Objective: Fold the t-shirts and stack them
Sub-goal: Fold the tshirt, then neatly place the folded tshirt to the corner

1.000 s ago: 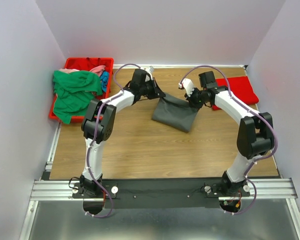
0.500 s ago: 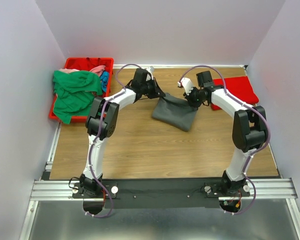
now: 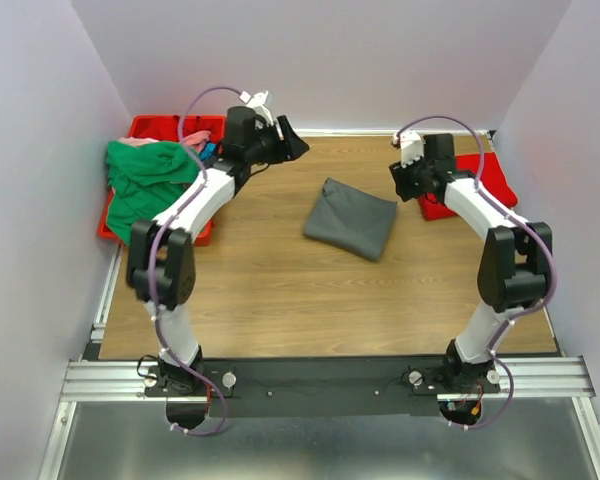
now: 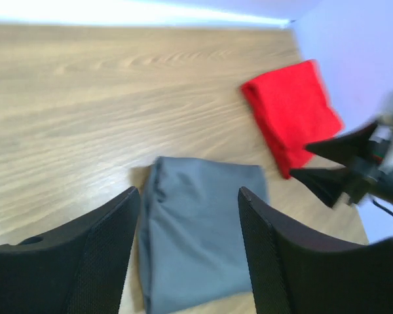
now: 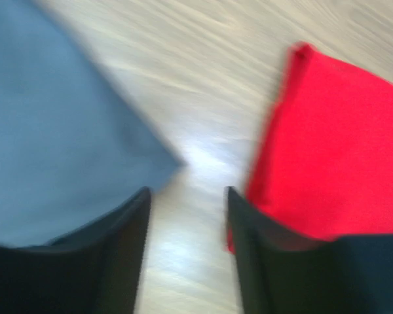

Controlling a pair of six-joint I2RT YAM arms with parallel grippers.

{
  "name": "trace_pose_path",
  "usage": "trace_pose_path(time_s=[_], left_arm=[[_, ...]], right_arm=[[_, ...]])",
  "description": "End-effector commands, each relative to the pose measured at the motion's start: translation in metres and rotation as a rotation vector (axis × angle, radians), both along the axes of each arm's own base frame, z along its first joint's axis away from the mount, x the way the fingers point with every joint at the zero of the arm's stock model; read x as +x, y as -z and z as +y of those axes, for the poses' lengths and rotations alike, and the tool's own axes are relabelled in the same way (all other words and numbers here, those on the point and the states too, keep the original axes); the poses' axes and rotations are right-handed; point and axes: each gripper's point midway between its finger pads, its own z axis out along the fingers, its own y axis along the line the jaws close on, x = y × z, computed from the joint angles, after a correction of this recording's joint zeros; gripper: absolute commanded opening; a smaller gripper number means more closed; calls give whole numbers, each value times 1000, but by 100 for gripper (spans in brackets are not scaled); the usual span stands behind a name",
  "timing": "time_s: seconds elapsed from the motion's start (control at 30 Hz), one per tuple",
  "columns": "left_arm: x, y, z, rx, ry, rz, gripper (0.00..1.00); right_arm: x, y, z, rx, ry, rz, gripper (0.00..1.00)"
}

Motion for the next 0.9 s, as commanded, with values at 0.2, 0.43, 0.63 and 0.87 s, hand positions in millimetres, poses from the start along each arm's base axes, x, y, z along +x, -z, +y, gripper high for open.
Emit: trace_pose_path(time_s=[0.2, 0.43, 0.63, 0.87], left_arm=[[-122, 24, -24, 85, 330, -123, 56], [-128, 51, -64, 108, 441, -113, 59], [-103, 87, -77, 162, 417, -46, 59], [-84, 148, -69, 254, 324, 97, 59]], right_arm=[[-73, 19, 73, 536, -101, 303, 56], [-79, 27, 44, 570, 179, 320, 85], [-75, 52, 39, 630, 344, 341, 90], [-72, 73, 47, 705, 447, 435, 89]])
